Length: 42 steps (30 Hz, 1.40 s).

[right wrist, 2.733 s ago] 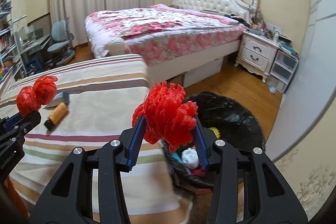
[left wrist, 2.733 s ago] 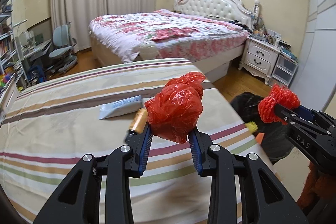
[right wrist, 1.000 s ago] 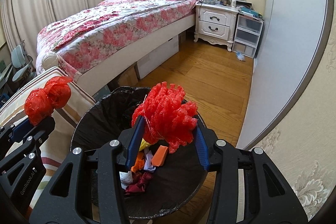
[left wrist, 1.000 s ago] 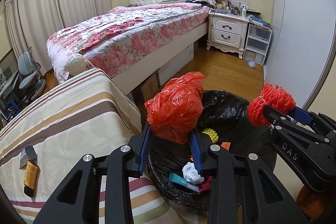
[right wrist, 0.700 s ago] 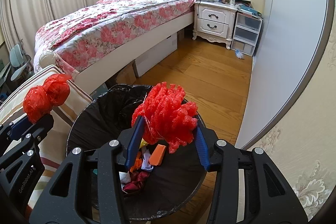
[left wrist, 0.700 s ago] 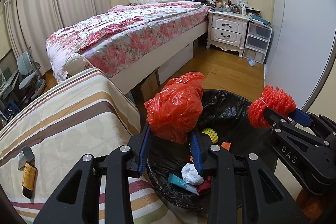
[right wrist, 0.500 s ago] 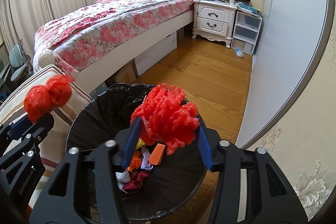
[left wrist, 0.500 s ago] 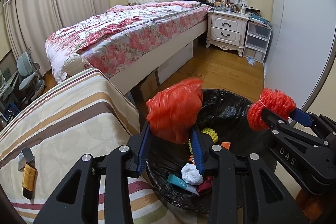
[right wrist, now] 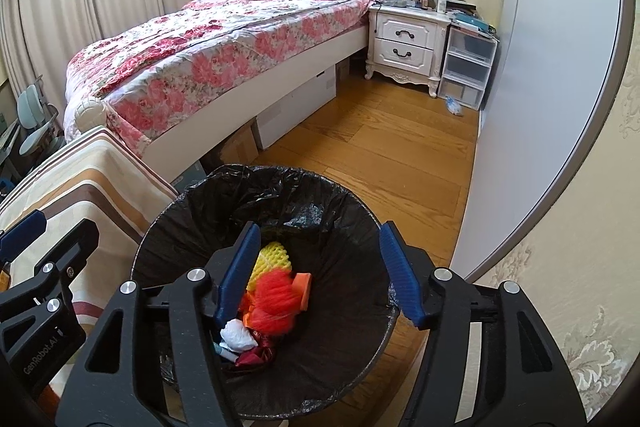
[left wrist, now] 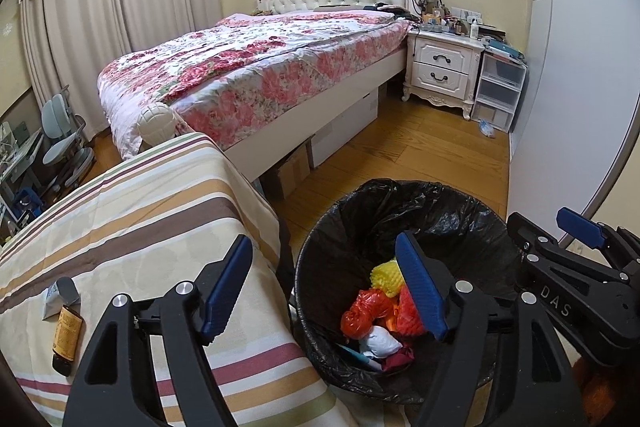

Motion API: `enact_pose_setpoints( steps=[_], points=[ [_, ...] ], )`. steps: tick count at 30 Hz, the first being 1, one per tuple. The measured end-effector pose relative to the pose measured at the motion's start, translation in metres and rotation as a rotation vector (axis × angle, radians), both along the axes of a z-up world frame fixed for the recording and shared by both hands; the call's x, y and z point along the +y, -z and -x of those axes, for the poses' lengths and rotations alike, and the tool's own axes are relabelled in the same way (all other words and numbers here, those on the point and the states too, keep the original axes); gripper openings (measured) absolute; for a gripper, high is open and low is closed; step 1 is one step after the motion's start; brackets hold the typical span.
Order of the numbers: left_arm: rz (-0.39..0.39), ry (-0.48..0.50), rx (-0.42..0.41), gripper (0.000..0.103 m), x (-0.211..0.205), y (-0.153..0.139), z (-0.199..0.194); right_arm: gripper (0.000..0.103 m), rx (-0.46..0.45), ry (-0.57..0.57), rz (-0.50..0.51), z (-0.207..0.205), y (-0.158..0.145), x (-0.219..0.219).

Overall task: Collect trash
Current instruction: 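Move both tools back toward the remaining trash on the bed, then close the left tool on the gold bottle and lift it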

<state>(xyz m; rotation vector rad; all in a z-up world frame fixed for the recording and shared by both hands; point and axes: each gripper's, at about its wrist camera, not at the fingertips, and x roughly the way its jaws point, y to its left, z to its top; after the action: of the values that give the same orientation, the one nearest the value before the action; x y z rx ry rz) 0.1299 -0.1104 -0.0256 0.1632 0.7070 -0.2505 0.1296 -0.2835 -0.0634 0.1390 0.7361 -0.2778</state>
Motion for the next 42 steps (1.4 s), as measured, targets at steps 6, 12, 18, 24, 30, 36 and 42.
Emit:
enact_pose_setpoints(
  steps=[6, 12, 18, 24, 30, 36, 42],
  points=[
    [-0.007, -0.025, -0.005, 0.072, 0.019, -0.003, 0.007, 0.063, -0.002, -0.016, 0.000, 0.004, -0.004, 0.011],
    [-0.030, -0.073, -0.017, 0.072, 0.050, -0.004, 0.020, 0.063, 0.006, -0.060, -0.021, 0.009, -0.002, 0.032],
    [-0.033, -0.159, 0.002, 0.072, 0.097, -0.002, 0.030, 0.063, 0.024, -0.148, -0.057, 0.016, 0.003, 0.072],
    [-0.049, -0.257, 0.009, 0.072, 0.146, 0.001, 0.041, 0.063, 0.035, -0.271, -0.079, 0.019, 0.003, 0.126],
    [-0.078, -0.330, 0.032, 0.063, 0.181, 0.012, 0.038, 0.063, 0.067, -0.382, -0.058, 0.018, 0.008, 0.179],
    [-0.034, -0.336, 0.139, 0.049, 0.202, 0.030, 0.020, 0.063, 0.093, -0.435, -0.028, 0.016, 0.010, 0.208],
    [-0.014, -0.295, 0.162, 0.025, 0.208, 0.034, 0.023, 0.063, 0.113, -0.469, -0.008, 0.014, 0.013, 0.224]
  ],
)
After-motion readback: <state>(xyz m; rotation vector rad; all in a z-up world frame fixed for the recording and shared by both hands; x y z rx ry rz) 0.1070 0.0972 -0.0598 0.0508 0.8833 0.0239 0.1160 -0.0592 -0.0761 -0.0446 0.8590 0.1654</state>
